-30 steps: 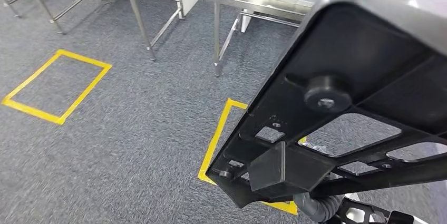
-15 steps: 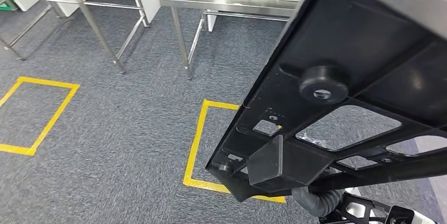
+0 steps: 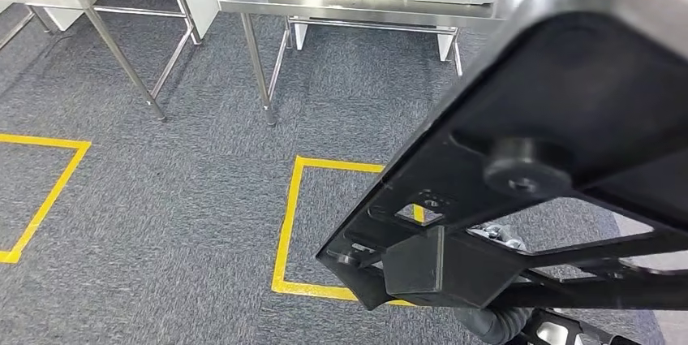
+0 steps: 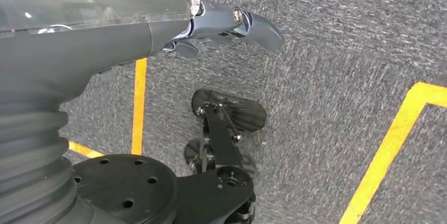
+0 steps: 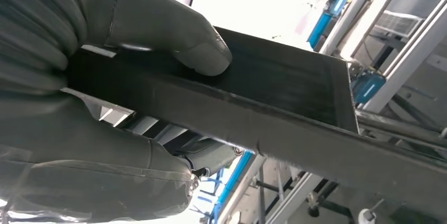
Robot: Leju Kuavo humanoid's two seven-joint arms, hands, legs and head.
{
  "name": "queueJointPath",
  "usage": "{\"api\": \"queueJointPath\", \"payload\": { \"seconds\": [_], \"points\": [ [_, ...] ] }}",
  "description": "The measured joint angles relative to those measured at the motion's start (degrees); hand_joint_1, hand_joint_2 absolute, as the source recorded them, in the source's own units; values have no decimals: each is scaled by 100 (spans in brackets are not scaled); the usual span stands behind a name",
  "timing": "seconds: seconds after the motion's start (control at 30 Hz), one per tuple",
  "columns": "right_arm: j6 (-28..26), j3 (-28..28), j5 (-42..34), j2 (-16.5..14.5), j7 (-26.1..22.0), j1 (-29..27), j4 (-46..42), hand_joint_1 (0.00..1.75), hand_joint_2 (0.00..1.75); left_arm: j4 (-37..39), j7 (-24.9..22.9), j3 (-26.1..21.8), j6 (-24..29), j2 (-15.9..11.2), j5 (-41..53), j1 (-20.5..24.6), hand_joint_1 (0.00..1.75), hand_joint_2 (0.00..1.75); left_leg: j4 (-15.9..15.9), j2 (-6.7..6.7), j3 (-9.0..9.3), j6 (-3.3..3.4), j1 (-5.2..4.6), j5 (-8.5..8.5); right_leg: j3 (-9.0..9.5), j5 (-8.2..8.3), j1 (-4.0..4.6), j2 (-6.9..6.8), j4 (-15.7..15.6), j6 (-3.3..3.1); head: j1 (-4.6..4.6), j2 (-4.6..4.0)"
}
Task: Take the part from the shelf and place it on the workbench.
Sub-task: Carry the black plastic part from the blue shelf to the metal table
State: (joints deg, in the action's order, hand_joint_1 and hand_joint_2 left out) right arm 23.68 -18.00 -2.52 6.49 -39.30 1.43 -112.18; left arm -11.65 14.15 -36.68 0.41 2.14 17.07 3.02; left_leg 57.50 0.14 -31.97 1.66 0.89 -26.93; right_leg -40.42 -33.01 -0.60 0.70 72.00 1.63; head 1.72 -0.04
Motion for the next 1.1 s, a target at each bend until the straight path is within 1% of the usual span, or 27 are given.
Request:
{"api": "queueJointPath", "payload": {
  "seconds": [0.03,0.07,0.1,0.13,0.17,0.2,0.23,0.3,0.37,0.4,0.43,0.5,0.53,0.57,0.6,0.63,0.67,0.7,0.73,0.83,0.87,0.9,0.93,1.0,1.03,1.07,1.1],
  "points": [
    [1,1,4,0,0,-11,-1,162,175,0,9,0,-2,1,13,-4,0,175,1,17,7,-3,1,-13,-118,-22,-19,-20,194,16,0,0],
    [2,2,7,0,0,-20,-3,162,175,0,19,0,-4,2,25,-7,0,175,1,32,21,-13,2,-30,-129,65,-36,-31,179,27,1,0],
    [3,4,10,0,0,-26,-8,162,175,0,27,1,-8,3,34,-9,0,175,2,43,46,-27,4,-50,-20,246,-50,-45,-57,30,1,0],
    [3,8,14,0,0,-30,-19,162,175,0,34,1,-12,5,37,-9,0,175,2,50,78,-47,6,-71,180,471,-60,-69,-456,25,2,0],
    [3,11,18,0,-1,-31,-32,162,175,0,38,1,-15,7,41,-7,0,175,5,57,107,-75,-2,-96,383,617,-52,-96,-848,12,1,0],
    [3,15,24,-1,-3,-34,-47,162,175,0,41,1,-17,7,44,-4,0,175,6,61,129,-108,-10,-120,537,705,-38,-114,-1148,-10,-1,0],
    [3,17,33,-4,-4,-38,-62,162,175,0,44,1,-18,6,48,-2,0,175,6,66,144,-143,-18,-141,619,719,-20,-124,-1310,-36,-4,0],
    [1,21,61,-9,-7,-56,-85,162,175,-1,48,0,-19,4,56,5,0,175,-15,86,180,-217,-24,-174,641,672,6,-97,-1353,-102,-9,0],
    [-2,25,94,-16,-4,-74,-119,162,175,-3,53,0,-20,-1,66,10,0,175,54,84,195,-280,-11,-243,706,658,-11,-73,-1397,-179,-14,0],
    [-3,25,104,-22,-4,-78,-133,162,175,-4,55,0,-24,-3,71,13,0,175,228,70,130,-303,-5,-337,749,650,-23,-69,-1422,-219,-21,0],
    [-4,25,110,-30,-2,-84,-145,162,175,-4,56,1,-32,-5,74,12,0,175,536,51,-20,-318,3,-477,791,634,-25,-69,-1436,-254,-29,0],
    [-6,26,113,-40,-1,-96,-149,162,175,-4,56,1,-49,-4,83,3,0,175,1363,36,-492,-340,5,-777,844,582,2,-57,-1437,-306,-38,0],
    [-6,26,115,-44,1,-107,-149,162,175,-4,56,0,-54,-4,87,-6,0,175,1653,35,-697,-344,4,-818,875,552,18,-41,-1435,-318,-38,0],
    [-6,26,118,-46,3,-114,-149,162,175,-4,56,0,-55,-4,89,-14,0,175,1732,34,-804,-339,3,-735,913,519,31,-21,-1433,-322,-38,0],
    [-5,25,121,-49,5,-118,-149,162,175,-4,56,0,-56,-4,90,-19,0,175,1559,32,-788,-323,0,-526,967,480,42,0,-1432,-319,-39,0],
    [-5,25,124,-50,5,-121,-150,162,175,-4,56,0,-56,-5,90,-21,0,175,1182,28,-665,-295,-6,-240,1033,435,51,15,-1432,-312,-39,0],
    [-5,25,126,-53,5,-122,-150,162,175,-4,55,-1,-56,-10,90,-24,0,175,796,16,-514,-253,-20,-17,1087,387,58,24,-1432,-299,-31,0],
    [-5,25,127,-57,5,-123,-152,162,175,-4,55,-2,-58,-15,91,-23,0,175,450,5,-373,-210,-38,125,1121,346,65,34,-1424,-278,-29,0],
    [-6,25,130,-63,7,-125,-157,162,175,-4,55,-3,-60,-19,92,-19,0,175,243,-5,-287,-169,-60,173,1133,317,64,38,-1424,-251,-24,-1],
    [-10,23,160,-76,18,-143,-186,162,175,-4,57,-5,-60,-16,98,-10,0,175,72,-12,-193,-65,-74,103,1140,318,58,34,-1370,-151,-19,-1],
    [-13,24,174,-76,20,-148,-202,162,175,-4,59,-5,-59,-11,102,-15,0,175,23,-13,-135,-33,-59,94,1136,298,57,23,-1294,-125,-11,0],
    [-16,24,185,-76,19,-148,-220,162,175,-4,60,-6,-59,-7,106,-17,0,175,-16,-12,-71,-4,-43,85,1078,222,53,12,-1146,-102,-3,0],
    [-21,24,193,-76,18,-150,-234,162,175,-4,60,-7,-59,-3,110,-15,0,175,-44,-12,-18,16,-31,75,944,99,39,1,-892,-77,4,0],
    [-34,24,203,-77,17,-165,-250,162,175,-4,61,-9,-59,-3,113,-8,0,175,-53,-10,34,35,-26,32,495,-192,0,-7,-191,-12,14,0],
    [-39,24,207,-77,18,-178,-250,162,175,-4,61,-10,-59,-3,114,-7,0,175,-53,-10,57,29,-24,4,276,-260,-25,-10,85,21,15,0],
    [-42,24,211,-77,20,-190,-251,162,175,-4,61,-13,-59,-2,115,-11,0,175,-52,-10,92,15,-19,-29,138,-214,-49,-17,191,52,15,0],
    [-43,24,214,-77,20,-198,-253,162,175,-4,61,-15,-59,-1,116,-16,0,175,-52,-10,142,-5,-9,-67,110,-41,-72,-27,81,75,14,0]
  ]
}}
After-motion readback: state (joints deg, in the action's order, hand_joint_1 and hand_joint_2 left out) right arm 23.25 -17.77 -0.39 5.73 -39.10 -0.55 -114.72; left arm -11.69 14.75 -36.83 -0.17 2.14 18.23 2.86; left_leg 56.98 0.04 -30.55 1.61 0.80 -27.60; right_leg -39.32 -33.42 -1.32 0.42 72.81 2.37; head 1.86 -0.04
